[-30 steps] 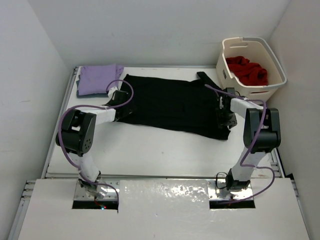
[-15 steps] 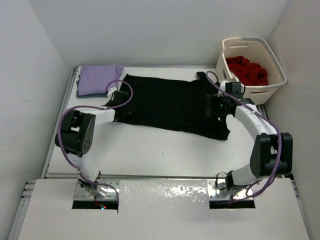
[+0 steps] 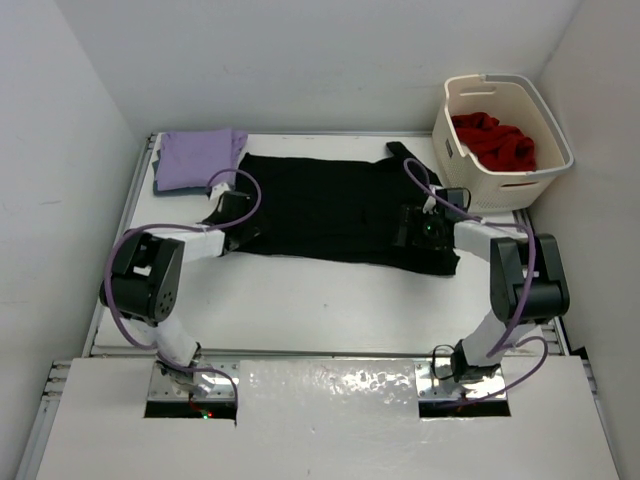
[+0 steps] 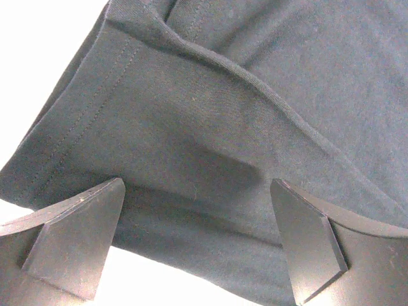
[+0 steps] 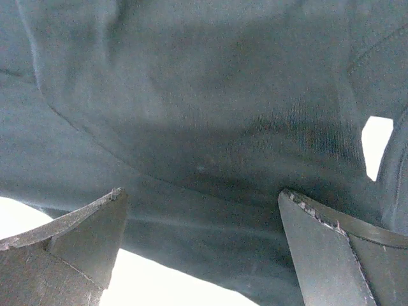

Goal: Fold and stack the t-shirts
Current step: Fold the flattened tshirt in 1/3 of the way, then grap the side of the flattened tshirt furthest away from the robot with both arms

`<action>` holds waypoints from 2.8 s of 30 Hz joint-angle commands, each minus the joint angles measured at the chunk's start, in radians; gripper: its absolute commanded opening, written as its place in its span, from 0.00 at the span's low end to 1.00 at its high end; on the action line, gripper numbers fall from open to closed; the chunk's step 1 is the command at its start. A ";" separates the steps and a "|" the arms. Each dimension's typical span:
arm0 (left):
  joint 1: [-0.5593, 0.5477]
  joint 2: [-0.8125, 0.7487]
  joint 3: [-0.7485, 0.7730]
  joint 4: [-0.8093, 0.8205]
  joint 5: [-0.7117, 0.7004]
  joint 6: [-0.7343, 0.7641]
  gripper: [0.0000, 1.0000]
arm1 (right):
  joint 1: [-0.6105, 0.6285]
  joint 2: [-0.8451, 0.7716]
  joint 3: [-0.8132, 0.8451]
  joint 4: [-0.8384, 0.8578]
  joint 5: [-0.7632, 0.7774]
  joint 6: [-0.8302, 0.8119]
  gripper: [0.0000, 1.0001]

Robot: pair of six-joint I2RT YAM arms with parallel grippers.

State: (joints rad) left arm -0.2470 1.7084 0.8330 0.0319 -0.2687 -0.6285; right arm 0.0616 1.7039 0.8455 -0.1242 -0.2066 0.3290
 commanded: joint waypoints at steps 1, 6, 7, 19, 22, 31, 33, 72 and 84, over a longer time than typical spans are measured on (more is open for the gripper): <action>0.015 -0.035 -0.093 -0.139 0.017 -0.039 1.00 | 0.007 -0.042 -0.149 0.015 0.019 0.051 0.99; 0.009 -0.145 -0.204 -0.259 0.045 -0.089 1.00 | 0.020 -0.274 -0.353 -0.096 0.093 0.058 0.99; 0.006 -0.185 -0.219 -0.317 0.046 -0.099 1.00 | 0.020 -0.308 -0.371 -0.118 0.099 0.058 0.99; -0.104 -0.544 -0.152 -0.675 -0.091 -0.237 1.00 | 0.024 -0.638 -0.290 -0.359 0.059 -0.021 0.99; -0.094 -0.534 -0.075 -0.566 -0.190 -0.206 1.00 | 0.024 -0.612 -0.215 -0.284 0.047 -0.010 0.99; 0.068 -0.199 0.203 -0.287 -0.135 -0.033 1.00 | 0.026 -0.359 0.053 -0.026 0.096 0.047 0.99; 0.069 -0.092 0.259 -0.274 -0.127 -0.014 1.00 | 0.029 -0.270 0.119 0.012 0.063 0.047 0.99; 0.069 -0.179 -0.040 -0.180 0.274 0.022 1.00 | 0.046 -0.133 0.227 -0.121 0.072 -0.061 0.99; 0.068 -0.054 0.273 -0.227 0.056 0.110 1.00 | 0.049 -0.081 0.311 -0.104 0.090 -0.062 0.99</action>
State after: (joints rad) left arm -0.1879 1.5497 1.0191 -0.2180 -0.1452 -0.5682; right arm 0.1024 1.6066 1.0878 -0.2638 -0.1299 0.2684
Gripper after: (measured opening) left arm 0.997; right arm 0.992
